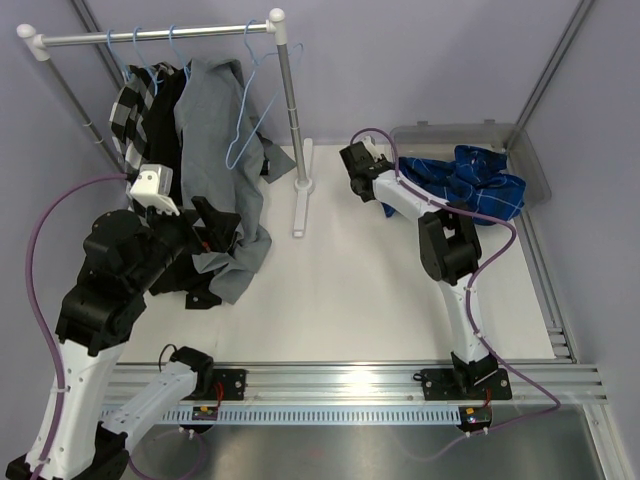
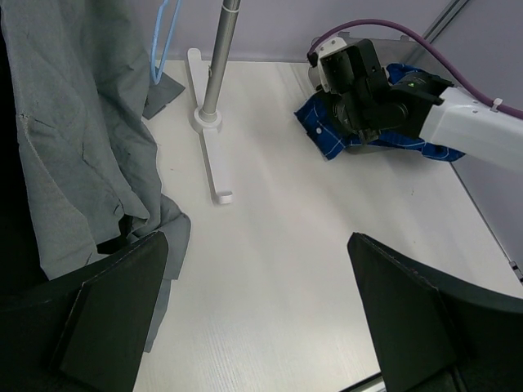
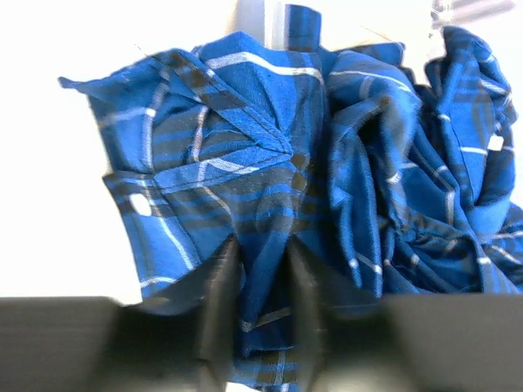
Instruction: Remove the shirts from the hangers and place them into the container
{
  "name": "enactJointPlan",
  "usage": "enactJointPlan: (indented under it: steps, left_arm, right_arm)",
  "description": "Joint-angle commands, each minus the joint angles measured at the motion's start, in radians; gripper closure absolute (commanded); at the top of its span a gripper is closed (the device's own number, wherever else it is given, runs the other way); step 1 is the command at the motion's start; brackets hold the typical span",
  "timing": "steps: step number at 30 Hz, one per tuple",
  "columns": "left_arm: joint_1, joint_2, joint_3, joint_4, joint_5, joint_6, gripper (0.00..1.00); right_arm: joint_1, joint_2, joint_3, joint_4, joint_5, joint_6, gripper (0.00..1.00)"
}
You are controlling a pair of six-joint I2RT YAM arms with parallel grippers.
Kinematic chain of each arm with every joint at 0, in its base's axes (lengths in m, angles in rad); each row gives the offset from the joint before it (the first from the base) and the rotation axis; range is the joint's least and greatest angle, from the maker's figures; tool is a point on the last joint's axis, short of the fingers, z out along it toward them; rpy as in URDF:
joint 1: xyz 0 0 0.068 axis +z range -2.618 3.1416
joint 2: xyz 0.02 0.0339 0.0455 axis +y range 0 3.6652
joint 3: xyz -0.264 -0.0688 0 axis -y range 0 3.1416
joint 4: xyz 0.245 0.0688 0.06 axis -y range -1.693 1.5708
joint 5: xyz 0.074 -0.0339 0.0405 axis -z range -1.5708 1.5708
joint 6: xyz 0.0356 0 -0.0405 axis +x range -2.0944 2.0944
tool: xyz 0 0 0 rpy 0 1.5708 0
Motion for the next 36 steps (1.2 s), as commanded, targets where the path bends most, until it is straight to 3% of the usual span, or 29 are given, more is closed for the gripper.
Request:
enactJointPlan:
  steps: [1,3,7,20,26,30,36]
  left_arm:
    - [0.004,-0.018,-0.008,0.0,0.006,-0.011,0.01]
    - [0.002,-0.022,-0.009,-0.001,0.003,-0.012,0.01]
    - [0.004,-0.025,-0.008,-0.004,0.003,-0.014,0.01]
    - [0.004,-0.017,0.003,-0.004,0.002,-0.014,0.01]
    - [0.004,-0.006,0.003,-0.001,0.0,-0.015,0.01]
    - [0.004,0.001,0.017,-0.003,0.0,-0.011,0.01]
    - [0.004,-0.002,0.026,-0.003,0.002,-0.014,0.01]
  right_arm:
    - [-0.007,0.005,0.039,0.022,0.021,-0.011,0.73]
    - [-0.007,-0.004,0.038,0.031,0.027,-0.017,0.86]
    - [-0.009,-0.036,0.049,0.028,0.014,-0.024,1.0]
    - [-0.068,-0.214,0.11,-0.049,-0.245,0.055,1.0]
    - [-0.13,-0.245,0.165,-0.106,-0.455,0.083,1.0]
    - [-0.193,-0.255,0.148,-0.095,-0.509,0.138,1.0]
    - [-0.384,-0.268,0.15,-0.064,-0.499,0.287,1.0]
